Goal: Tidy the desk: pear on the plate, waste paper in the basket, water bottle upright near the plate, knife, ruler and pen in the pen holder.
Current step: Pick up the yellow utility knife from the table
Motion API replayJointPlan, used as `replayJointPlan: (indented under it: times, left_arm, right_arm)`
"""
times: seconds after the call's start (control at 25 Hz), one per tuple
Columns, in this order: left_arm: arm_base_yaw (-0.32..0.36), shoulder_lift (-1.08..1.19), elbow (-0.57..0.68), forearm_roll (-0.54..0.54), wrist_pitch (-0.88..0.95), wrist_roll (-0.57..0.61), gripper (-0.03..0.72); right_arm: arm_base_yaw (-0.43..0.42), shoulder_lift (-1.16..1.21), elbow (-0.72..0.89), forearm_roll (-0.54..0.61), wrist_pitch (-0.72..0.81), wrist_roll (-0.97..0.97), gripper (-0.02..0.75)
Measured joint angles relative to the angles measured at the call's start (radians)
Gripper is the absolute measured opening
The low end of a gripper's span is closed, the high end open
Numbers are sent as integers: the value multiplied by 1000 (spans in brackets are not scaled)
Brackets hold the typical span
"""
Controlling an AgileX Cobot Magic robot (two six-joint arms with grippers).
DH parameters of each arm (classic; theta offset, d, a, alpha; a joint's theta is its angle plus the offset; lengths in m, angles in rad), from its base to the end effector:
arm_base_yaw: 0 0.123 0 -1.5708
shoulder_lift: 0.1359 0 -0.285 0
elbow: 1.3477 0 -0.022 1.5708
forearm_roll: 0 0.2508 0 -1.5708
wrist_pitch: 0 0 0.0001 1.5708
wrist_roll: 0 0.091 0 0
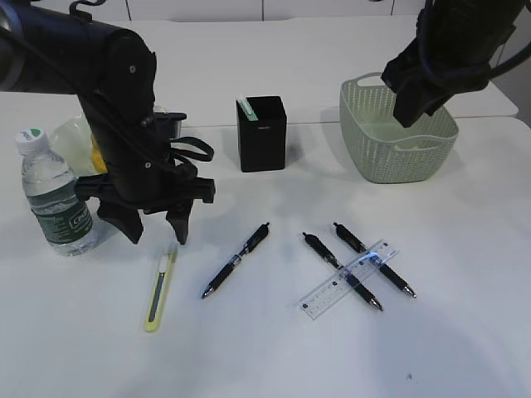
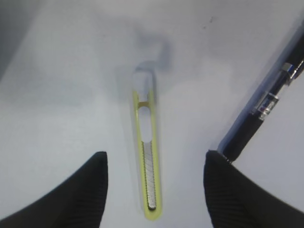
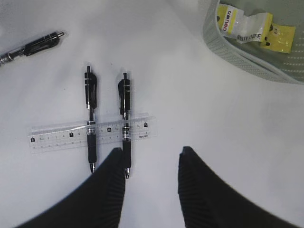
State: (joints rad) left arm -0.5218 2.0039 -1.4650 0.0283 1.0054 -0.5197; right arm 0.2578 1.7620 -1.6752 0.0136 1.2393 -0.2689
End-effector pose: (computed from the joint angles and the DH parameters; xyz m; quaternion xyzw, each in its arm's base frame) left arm 0.3470 -0.1970 0.1830 0.0079 0.9983 -0.0175 0.0554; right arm 0.3593 0.0960 0.3289 -0.2557 0.9525 0.0058 0.1652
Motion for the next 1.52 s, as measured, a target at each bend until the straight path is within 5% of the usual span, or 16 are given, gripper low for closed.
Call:
replayJointPlan:
  times: [1.52]
  left_arm:
    - [34,125,-2,-34,-51,31,448]
  right_arm:
    - [0,0,0,0,0,1,314]
